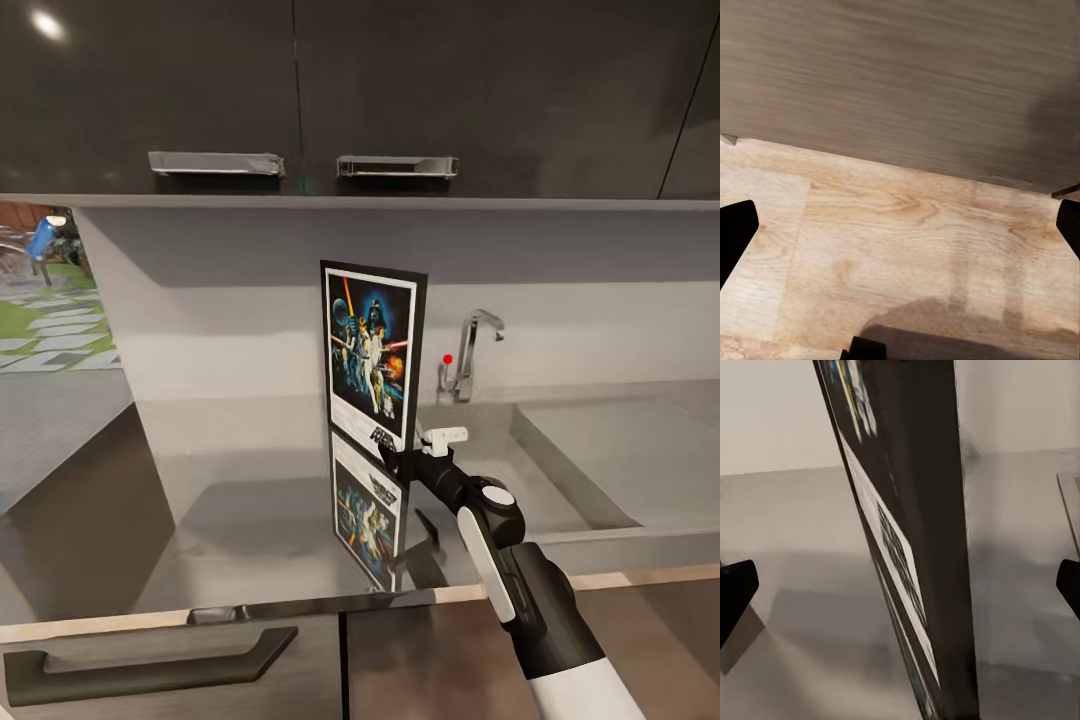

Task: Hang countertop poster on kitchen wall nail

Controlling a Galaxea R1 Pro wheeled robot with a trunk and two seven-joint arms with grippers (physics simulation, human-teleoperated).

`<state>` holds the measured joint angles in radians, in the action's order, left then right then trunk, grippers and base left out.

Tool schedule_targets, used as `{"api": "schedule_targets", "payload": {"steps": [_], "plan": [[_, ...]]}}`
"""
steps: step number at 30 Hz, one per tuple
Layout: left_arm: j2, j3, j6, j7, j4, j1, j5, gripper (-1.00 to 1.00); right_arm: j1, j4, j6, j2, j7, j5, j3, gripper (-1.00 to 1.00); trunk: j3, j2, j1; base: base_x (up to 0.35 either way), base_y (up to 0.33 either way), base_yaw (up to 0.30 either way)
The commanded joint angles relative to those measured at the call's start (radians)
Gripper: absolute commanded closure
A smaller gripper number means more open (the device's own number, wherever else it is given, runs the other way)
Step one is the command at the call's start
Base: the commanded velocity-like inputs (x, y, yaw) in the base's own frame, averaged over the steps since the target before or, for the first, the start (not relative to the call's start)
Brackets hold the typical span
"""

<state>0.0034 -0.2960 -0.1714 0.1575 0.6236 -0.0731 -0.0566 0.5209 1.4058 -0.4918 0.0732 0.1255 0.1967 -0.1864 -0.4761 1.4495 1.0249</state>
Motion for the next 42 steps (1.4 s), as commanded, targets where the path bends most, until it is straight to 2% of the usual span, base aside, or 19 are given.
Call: {"api": "schedule_targets", "payload": {"steps": [1, 19, 20, 42], "plan": [[0.0, -0.003, 0.0, 0.008, 0.001, 0.0, -0.006, -1.0, 0.001, 0.001, -0.005, 0.0, 0.002, 0.003, 0.001, -1.0, -0.001, 0.0, 0.0, 0.048, 0.0, 0.0], [0.0, -0.003, 0.0, 0.008, 0.002, 0.0, -0.006, -1.0, 0.001, 0.001, -0.005, 0.0, 0.002, 0.003, 0.001, -1.0, -0.001, 0.0, 0.0, 0.009, 0.0, 0.0], [0.0, -0.003, 0.0, 0.008, 0.002, 0.0, -0.006, -1.0, 0.001, 0.001, -0.005, 0.0, 0.002, 0.003, 0.001, 1.0, -0.001, 0.0, 0.0, 0.0, 0.0, 0.0], [0.0, -0.003, 0.0, 0.008, 0.002, 0.0, -0.006, -1.0, 0.001, 0.003, -0.004, 0.0, 0.002, 0.003, 0.001, 1.0, -0.001, 0.0, 0.0, 0.0, 0.0, 0.0]]}}
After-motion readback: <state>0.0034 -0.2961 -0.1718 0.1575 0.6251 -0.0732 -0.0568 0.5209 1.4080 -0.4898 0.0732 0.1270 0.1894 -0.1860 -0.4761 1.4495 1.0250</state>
